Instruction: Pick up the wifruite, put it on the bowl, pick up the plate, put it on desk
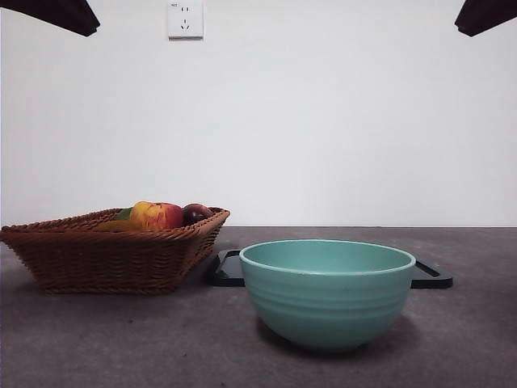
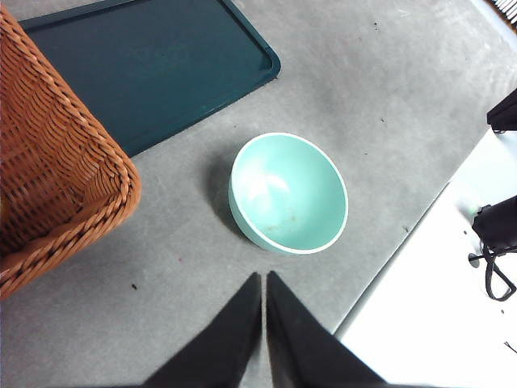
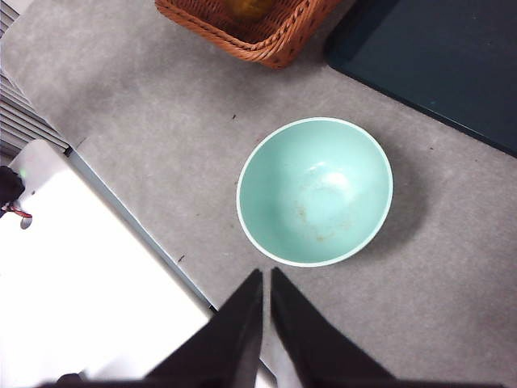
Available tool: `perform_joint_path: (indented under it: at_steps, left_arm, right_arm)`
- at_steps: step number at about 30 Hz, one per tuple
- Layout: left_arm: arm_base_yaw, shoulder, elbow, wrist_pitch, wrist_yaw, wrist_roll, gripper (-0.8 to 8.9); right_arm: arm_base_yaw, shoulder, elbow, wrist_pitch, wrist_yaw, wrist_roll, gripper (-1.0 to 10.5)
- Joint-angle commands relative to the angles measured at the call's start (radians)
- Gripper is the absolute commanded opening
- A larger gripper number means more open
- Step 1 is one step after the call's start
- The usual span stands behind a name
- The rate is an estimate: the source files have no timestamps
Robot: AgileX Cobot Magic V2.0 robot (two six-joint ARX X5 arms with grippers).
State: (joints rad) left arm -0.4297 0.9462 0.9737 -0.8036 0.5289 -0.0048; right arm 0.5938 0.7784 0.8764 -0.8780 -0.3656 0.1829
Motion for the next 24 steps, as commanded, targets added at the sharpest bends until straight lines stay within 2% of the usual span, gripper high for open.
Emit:
perform_joint_path:
  at_steps: [1,18,21,24]
  left_arm:
    - [-0.005,0.005,0.02,0.012,0.005,0.018,0.08]
    - [-0.003,-0.004,0.02,0.034,0.003,0.014,0.08]
    - [0.026,-0.042,0.02,0.08,-0.039,0.064,0.08]
    - [0.09,-0.102,0.012,0.204,-0.108,0.095,0.08]
  right_arm:
    - [0.006,0.004,0.016,0.011,-0.001,-0.012,0.1]
    - [0.006,0.004,0.016,0.011,-0.001,-0.012,0.1]
    - [0.006,0.004,0.016,0.011,-0.001,-0.012,0.1]
    - [0.006,0.004,0.016,0.011,-0.001,-0.012,0.1]
